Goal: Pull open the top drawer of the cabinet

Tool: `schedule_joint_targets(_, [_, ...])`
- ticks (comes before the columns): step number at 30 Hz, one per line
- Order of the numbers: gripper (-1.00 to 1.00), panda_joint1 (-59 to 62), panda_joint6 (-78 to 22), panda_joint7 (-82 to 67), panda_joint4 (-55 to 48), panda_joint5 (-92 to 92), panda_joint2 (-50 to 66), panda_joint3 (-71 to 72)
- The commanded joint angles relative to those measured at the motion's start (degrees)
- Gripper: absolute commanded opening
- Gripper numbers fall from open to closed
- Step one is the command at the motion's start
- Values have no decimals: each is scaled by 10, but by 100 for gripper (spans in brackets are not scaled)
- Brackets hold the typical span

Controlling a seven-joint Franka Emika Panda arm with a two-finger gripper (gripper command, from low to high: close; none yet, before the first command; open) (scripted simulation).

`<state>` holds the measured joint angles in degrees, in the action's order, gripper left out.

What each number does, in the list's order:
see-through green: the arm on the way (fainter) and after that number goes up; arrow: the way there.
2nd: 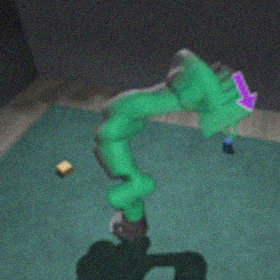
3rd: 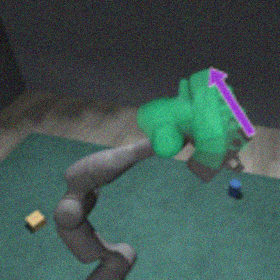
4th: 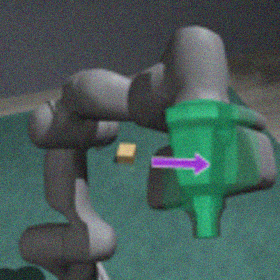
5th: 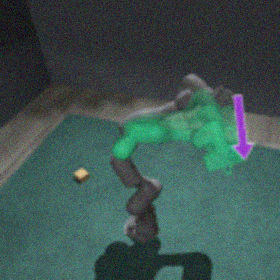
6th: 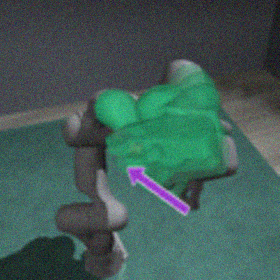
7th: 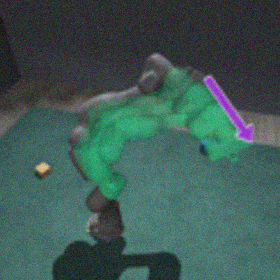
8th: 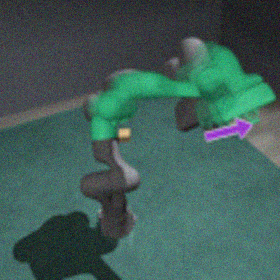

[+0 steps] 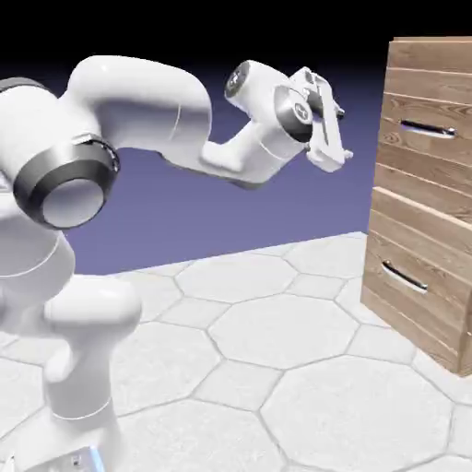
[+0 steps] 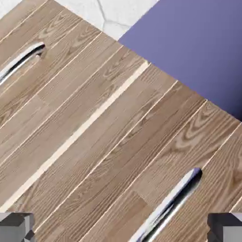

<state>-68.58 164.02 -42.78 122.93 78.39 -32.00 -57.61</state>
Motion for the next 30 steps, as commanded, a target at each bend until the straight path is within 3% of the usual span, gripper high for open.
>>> schedule_joint_targets(1, [0,-20,-3,-25,-11,23,0,-17])
schedule_joint_targets(30, [0,-570,-80,-709,-330,632,-10,-478])
